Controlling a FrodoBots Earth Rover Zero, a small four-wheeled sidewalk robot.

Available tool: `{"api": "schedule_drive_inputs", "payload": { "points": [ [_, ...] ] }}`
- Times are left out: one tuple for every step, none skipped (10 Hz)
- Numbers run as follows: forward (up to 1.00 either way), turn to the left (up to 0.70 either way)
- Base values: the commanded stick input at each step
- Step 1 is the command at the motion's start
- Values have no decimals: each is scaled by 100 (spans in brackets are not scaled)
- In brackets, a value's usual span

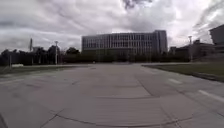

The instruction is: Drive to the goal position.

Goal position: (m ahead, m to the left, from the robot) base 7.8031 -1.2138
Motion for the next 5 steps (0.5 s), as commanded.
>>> {"api": "schedule_drive_inputs", "payload": {
  "points": [
    [70, -2],
    [70, -34],
    [70, -34],
    [70, -34],
    [70, -34]
  ]
}}
